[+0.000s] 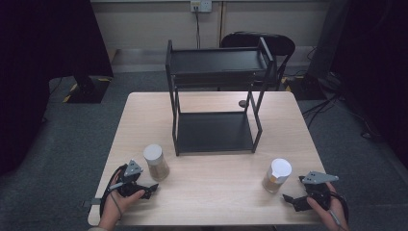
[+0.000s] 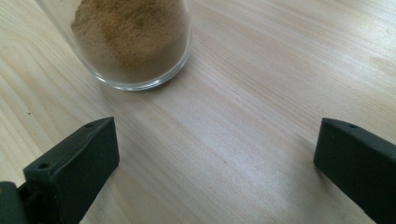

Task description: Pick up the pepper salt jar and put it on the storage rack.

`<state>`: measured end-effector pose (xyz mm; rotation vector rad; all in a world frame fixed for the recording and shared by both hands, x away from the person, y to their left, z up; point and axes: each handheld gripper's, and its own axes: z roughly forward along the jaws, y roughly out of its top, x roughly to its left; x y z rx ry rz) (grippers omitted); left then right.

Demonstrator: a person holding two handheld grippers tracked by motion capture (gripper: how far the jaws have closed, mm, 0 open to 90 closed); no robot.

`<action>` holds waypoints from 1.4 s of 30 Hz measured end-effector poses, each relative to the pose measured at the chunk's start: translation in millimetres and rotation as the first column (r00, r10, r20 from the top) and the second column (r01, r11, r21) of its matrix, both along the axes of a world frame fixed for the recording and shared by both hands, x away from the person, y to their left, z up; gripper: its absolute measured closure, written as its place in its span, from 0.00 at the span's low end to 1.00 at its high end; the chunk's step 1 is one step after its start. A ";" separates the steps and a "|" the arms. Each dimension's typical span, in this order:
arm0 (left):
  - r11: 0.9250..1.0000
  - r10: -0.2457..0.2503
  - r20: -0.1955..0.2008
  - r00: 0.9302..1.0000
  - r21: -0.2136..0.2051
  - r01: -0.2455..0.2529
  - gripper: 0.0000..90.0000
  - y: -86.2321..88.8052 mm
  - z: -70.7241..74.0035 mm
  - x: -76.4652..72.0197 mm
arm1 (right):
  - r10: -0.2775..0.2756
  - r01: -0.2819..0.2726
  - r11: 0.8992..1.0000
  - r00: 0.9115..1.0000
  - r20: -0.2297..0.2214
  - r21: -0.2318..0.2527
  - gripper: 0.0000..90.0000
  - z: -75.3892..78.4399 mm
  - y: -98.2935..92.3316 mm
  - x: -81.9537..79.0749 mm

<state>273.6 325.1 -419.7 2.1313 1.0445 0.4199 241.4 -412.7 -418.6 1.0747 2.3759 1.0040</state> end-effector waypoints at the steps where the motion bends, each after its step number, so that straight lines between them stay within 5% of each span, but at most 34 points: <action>1: 1.000 0.005 -0.003 1.000 -0.016 -0.005 0.01 1.2 -0.6 0.0 | 0.000 0.000 1.000 1.000 0.000 0.000 0.00 0.0 0.0 0.0; 16: 0.996 0.018 0.002 1.000 -0.091 -0.017 0.03 8.2 4.1 1.6 | 0.000 0.000 1.000 1.000 0.000 0.000 0.00 0.0 0.0 0.0; 42: 0.992 0.003 0.024 1.000 -0.129 0.000 0.03 11.9 23.3 11.6 | 0.000 0.000 1.000 1.000 0.000 0.000 0.00 -0.1 0.0 -0.1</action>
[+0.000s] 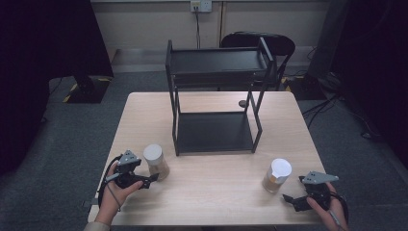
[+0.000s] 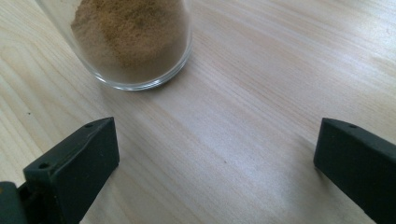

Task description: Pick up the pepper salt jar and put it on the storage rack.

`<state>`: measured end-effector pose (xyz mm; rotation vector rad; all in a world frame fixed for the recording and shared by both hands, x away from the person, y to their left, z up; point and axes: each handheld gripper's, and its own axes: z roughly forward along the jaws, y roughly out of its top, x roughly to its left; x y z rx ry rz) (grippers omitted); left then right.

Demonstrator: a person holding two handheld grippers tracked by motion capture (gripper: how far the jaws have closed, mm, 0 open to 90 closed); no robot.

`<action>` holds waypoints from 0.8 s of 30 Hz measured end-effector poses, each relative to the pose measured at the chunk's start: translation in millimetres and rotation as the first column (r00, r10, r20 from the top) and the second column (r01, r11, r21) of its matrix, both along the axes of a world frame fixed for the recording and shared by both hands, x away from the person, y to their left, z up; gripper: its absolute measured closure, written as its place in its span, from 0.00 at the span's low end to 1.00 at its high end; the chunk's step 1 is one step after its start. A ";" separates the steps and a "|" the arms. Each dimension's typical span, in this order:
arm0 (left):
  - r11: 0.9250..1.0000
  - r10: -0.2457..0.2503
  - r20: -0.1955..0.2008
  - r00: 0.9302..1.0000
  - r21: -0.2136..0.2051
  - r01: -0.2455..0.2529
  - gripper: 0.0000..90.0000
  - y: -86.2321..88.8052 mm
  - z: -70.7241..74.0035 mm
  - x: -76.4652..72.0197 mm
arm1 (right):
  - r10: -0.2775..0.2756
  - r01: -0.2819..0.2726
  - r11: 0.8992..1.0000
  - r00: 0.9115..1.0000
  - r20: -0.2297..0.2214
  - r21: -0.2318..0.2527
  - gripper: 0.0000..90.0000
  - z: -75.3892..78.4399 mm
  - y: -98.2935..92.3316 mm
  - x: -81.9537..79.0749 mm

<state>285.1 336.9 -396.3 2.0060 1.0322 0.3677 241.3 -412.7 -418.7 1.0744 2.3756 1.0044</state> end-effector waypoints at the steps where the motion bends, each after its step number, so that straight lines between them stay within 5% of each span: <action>1: 1.000 -0.001 0.001 1.000 -0.002 0.001 0.03 0.0 0.8 0.5 | 0.000 0.000 1.000 1.000 0.000 0.000 0.00 0.0 0.0 0.0; 24: 0.997 -0.021 0.020 1.000 -0.073 0.023 0.06 -12.0 4.5 18.7 | 0.000 0.000 1.000 1.000 0.000 0.000 0.00 0.0 0.0 0.0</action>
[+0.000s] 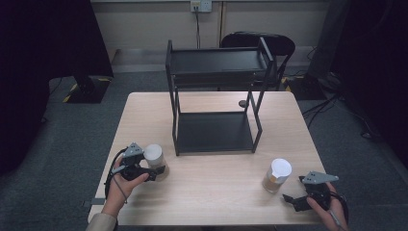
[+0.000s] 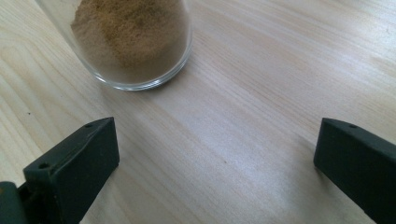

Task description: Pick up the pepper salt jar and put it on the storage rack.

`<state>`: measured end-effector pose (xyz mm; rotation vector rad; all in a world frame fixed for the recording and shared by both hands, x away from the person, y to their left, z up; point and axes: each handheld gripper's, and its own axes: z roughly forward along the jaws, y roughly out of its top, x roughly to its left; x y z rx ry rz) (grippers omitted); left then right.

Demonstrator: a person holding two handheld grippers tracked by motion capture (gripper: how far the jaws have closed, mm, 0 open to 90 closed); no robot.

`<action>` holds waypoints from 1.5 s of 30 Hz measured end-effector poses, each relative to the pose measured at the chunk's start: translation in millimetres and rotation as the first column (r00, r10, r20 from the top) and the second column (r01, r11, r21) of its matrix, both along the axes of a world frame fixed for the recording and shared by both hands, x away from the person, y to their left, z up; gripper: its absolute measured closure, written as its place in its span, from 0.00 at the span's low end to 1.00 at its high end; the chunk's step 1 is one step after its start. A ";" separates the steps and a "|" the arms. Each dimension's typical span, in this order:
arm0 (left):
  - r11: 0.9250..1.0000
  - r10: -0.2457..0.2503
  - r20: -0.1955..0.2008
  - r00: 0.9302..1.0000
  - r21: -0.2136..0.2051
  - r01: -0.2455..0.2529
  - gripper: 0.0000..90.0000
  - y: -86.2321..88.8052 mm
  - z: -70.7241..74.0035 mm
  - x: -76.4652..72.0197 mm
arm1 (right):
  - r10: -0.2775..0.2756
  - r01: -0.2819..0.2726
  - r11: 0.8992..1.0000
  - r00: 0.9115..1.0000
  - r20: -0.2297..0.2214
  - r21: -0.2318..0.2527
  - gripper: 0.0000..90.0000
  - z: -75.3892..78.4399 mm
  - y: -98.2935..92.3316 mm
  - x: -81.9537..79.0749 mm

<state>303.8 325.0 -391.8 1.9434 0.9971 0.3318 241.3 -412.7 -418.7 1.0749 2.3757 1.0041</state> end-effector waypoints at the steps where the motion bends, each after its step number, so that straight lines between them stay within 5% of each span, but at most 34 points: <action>1: 1.000 -0.009 0.003 1.000 -0.005 0.009 0.08 0.1 0.0 1.5 | 0.000 0.000 1.000 1.000 0.000 0.000 0.00 0.0 0.0 0.0; 18: 0.999 -0.038 0.031 0.999 -0.031 0.039 0.29 -5.8 -2.1 10.2 | 0.000 0.000 1.000 1.000 0.000 0.000 0.00 0.0 0.0 0.0; 30: 0.995 -0.081 0.097 0.992 0.065 0.075 0.38 -13.1 4.2 6.4 | 0.000 0.000 1.000 1.000 0.000 0.000 0.00 0.0 0.0 0.0; 45: 0.991 -0.130 0.054 0.990 0.032 0.129 0.39 -15.2 13.6 10.0 | 0.000 0.000 1.000 1.000 0.000 0.000 0.00 0.1 0.0 0.0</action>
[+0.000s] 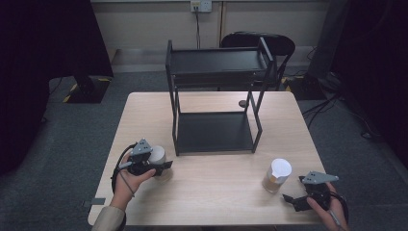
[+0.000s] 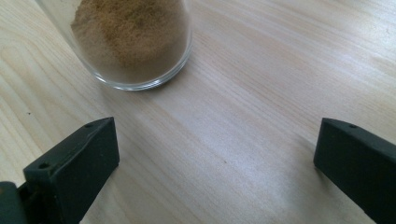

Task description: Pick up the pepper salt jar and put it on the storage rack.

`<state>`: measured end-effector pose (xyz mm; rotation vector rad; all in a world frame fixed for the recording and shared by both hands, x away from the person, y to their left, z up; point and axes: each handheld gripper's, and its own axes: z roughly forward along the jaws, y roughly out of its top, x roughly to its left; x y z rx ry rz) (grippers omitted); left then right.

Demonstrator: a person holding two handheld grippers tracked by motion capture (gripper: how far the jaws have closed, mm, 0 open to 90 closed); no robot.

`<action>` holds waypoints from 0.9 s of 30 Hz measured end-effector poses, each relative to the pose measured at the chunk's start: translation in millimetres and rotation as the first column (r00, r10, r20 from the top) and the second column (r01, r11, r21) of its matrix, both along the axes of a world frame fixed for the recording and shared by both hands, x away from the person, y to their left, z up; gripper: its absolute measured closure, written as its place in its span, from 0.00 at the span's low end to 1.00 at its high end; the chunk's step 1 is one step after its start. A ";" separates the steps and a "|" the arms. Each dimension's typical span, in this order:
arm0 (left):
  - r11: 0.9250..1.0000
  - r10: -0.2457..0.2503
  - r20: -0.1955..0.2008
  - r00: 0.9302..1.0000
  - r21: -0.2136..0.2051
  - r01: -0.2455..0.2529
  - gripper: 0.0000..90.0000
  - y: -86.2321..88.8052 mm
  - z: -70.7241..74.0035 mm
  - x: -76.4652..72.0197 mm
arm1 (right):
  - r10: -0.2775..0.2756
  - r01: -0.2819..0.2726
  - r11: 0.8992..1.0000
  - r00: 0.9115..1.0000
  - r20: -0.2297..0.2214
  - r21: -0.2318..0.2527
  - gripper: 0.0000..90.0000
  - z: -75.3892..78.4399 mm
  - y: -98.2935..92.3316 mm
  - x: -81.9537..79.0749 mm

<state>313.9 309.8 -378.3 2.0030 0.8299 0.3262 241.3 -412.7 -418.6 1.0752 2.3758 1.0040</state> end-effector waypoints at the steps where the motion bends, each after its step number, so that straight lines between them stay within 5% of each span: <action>1: 1.000 -0.015 -0.001 1.000 -0.001 0.015 0.39 -1.7 1.9 1.1 | 0.000 0.000 1.000 1.000 0.000 0.000 0.00 0.0 0.0 0.0; 27: 0.994 -0.112 -0.034 0.993 -0.019 0.112 0.39 -38.1 34.5 30.1 | 0.000 0.000 1.000 1.000 0.000 0.000 0.00 0.0 0.0 0.0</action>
